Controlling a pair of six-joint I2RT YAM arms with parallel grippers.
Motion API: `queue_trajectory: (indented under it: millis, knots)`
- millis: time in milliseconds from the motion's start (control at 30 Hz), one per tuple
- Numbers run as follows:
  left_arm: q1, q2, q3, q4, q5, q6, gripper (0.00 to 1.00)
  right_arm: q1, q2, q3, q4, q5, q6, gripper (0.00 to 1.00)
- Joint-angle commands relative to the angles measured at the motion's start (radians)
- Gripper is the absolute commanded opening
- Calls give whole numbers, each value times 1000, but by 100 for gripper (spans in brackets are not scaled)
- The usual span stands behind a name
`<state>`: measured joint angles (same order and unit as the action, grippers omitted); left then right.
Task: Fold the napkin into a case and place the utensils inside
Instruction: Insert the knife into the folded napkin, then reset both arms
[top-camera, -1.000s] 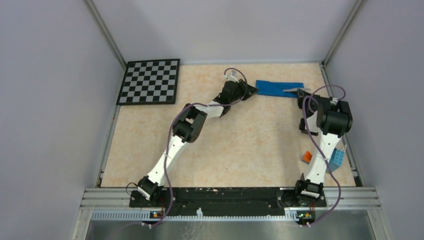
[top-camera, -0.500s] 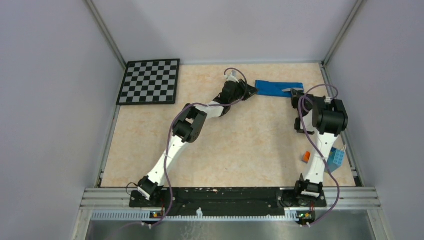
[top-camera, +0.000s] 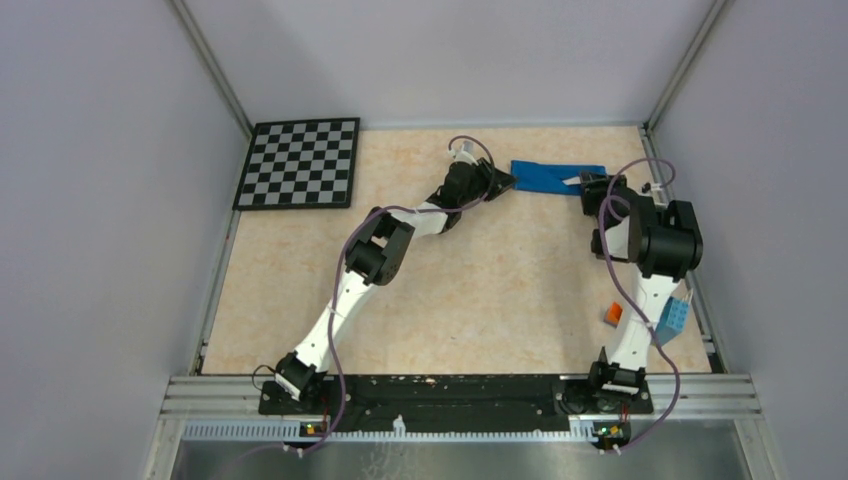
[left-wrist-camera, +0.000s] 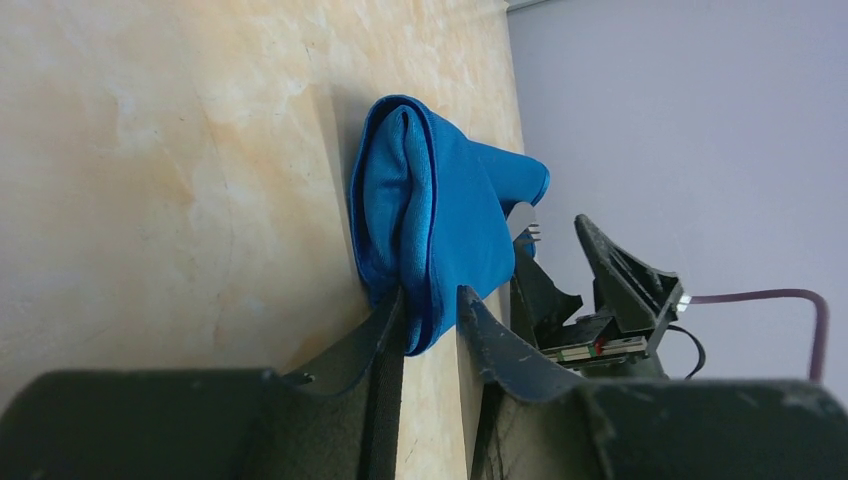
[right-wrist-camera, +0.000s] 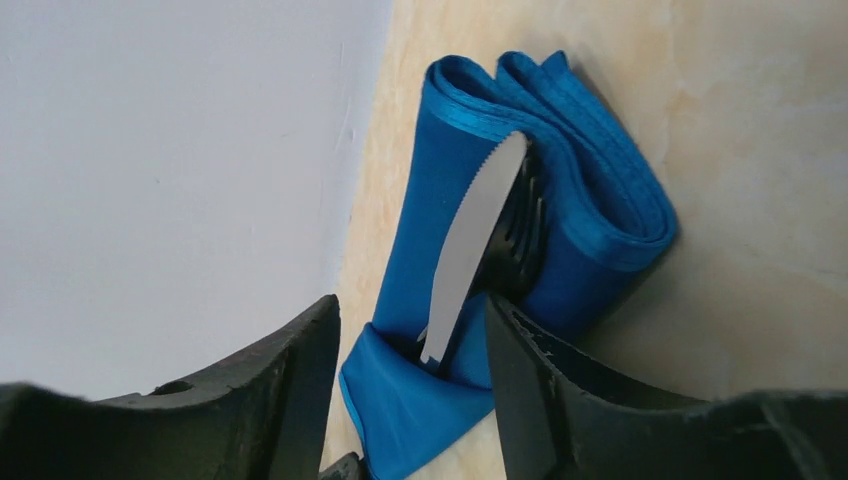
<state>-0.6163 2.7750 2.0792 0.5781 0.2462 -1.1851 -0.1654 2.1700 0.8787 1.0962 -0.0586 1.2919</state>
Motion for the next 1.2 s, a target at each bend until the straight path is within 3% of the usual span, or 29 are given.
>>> queue_trajectory:
  millis: [0, 233, 367, 500, 567, 700, 933, 1067, 1167]
  knots:
    - [-5, 20, -32, 26, 5, -5, 31, 9, -116, -7, -169, -12, -117, 60]
    - [-5, 0, -62, 40, 4, 8, 31, 9, -254, 12, -456, 4, -246, 68]
    - [-5, -15, -78, 36, 33, 24, 34, 9, -372, 30, -646, 32, -411, 71]
    - [5, -127, -210, 55, 43, 82, 51, 32, -500, 140, -980, 164, -702, 75]
    - [11, -202, -298, 45, 26, 135, 62, 59, -574, 170, -1086, 238, -763, 78]
    - [25, -325, -432, 48, 49, 187, 70, 136, -692, 207, -1223, 353, -857, 79]
    - [34, -504, -621, 32, 124, 210, 77, 149, -758, 291, -1353, 74, -941, 80]
    - [49, -716, -757, -28, 219, 258, 86, 203, -896, 297, -1405, -21, -947, 80]
    - [50, -927, -808, -191, 241, 394, 90, 254, -1007, 330, -1501, -120, -942, 80]
